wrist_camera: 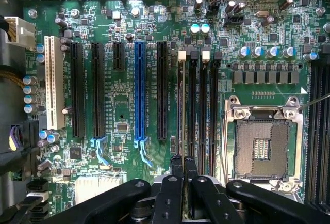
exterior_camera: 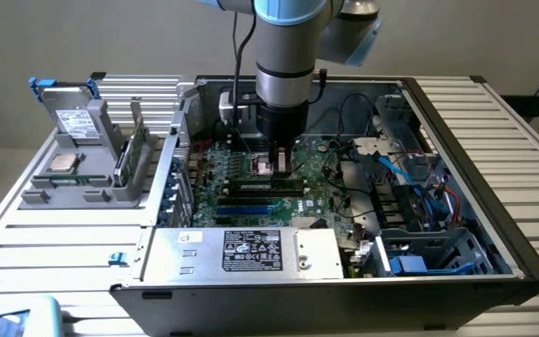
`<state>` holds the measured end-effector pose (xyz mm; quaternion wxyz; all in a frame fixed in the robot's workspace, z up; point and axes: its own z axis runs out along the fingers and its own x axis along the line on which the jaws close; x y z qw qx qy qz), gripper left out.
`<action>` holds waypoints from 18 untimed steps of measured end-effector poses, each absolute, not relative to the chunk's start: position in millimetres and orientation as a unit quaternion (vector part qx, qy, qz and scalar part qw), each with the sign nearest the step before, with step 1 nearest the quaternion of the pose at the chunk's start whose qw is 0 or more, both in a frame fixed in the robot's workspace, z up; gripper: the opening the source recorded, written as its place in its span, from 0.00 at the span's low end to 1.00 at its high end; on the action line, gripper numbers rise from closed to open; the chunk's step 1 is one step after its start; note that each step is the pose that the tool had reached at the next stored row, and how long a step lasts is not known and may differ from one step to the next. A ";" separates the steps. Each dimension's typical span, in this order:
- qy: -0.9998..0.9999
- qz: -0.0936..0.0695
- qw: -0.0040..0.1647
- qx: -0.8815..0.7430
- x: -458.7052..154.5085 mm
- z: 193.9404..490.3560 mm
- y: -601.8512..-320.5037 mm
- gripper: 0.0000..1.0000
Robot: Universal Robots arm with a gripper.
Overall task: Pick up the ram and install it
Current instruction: 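Insert the ram into the slot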
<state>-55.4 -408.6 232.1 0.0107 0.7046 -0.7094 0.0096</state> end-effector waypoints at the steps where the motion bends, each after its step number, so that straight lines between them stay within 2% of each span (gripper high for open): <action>1: -0.709 0.010 0.010 0.705 -55.5 232.0 -408.6 0.13; 18: -0.710 0.012 0.007 0.705 -57.0 228.5 -408.6 0.13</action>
